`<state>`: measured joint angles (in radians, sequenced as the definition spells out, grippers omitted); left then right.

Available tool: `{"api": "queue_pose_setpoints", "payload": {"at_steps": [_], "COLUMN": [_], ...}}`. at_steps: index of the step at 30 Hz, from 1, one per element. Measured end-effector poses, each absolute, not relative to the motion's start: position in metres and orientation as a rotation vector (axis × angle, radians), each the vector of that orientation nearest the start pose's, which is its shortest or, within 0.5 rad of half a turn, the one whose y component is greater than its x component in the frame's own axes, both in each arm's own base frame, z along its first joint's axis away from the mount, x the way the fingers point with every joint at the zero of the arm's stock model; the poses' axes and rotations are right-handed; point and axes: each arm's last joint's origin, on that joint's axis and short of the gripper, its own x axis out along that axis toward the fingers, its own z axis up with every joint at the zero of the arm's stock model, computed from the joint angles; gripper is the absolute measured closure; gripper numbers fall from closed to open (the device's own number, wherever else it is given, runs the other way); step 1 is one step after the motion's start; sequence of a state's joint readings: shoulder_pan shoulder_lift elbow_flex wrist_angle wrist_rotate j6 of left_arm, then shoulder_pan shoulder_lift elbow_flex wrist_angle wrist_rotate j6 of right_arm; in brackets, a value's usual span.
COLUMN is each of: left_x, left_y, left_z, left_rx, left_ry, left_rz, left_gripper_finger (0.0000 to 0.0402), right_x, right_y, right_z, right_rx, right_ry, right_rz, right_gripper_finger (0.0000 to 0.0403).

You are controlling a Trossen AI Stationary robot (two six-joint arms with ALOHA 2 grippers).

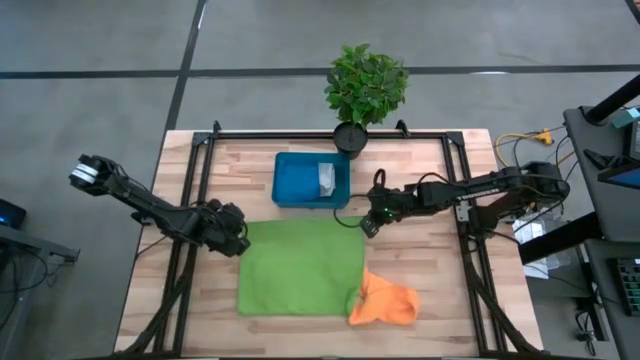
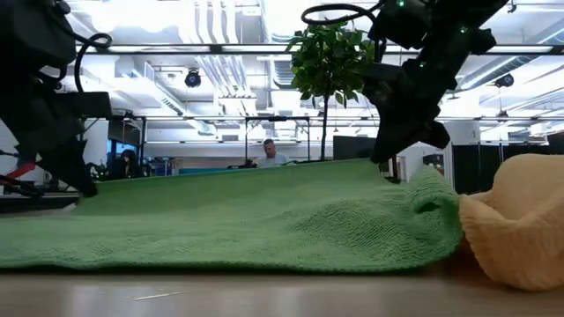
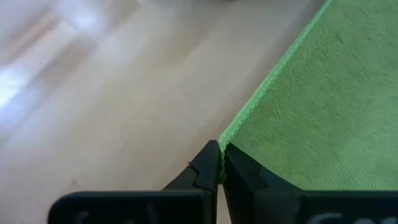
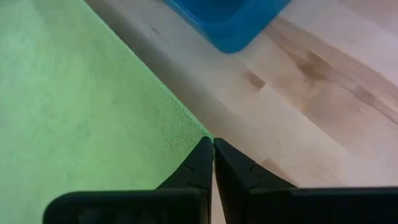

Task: Fold microfiber towels
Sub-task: Fold the green microfiber towel

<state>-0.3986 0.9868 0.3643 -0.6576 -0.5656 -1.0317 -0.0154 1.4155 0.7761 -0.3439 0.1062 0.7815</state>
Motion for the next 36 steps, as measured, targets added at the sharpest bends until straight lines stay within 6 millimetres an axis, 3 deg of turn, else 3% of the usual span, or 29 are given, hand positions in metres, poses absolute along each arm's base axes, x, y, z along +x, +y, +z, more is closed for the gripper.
{"api": "queue_pose_setpoints", "payload": {"at_steps": [7, 12, 14, 17, 22, 29, 36], "left_x": [0.130, 0.129, 0.128, 0.127, 0.125, 0.135, 0.149], "left_y": [-0.033, -0.031, -0.031, -0.032, -0.032, -0.036, -0.044], "left_z": [0.151, 0.159, 0.165, 0.174, 0.189, 0.197, 0.184], "left_rx": [-0.200, -0.239, -0.280, -0.338, -0.418, -0.497, -0.466], "left_ry": [0.777, 0.738, 0.724, 0.692, 0.618, 0.503, 0.602], "left_rz": [0.738, 0.722, 0.695, 0.656, 0.606, 0.503, 0.462], "left_gripper_finger": [0.0340, 0.0275, 0.0257, 0.0243, 0.0240, 0.0240, 0.0240], "right_x": [0.263, 0.260, 0.259, 0.254, 0.247, 0.253, 0.257], "right_y": [-0.010, -0.010, -0.004, 0.016, 0.072, 0.146, 0.163], "right_z": [0.184, 0.193, 0.202, 0.216, 0.221, 0.178, 0.120], "right_rx": [0.664, 0.668, 0.668, 0.661, 0.600, 0.638, 0.768], "right_ry": [0.903, 0.869, 0.852, 0.840, 0.854, 0.931, 1.218], "right_rz": [-0.515, -0.498, -0.413, -0.263, -0.052, 0.043, -0.026], "right_gripper_finger": [0.0358, 0.0328, 0.0319, 0.0311, 0.0314, 0.0341, 0.0357]}}
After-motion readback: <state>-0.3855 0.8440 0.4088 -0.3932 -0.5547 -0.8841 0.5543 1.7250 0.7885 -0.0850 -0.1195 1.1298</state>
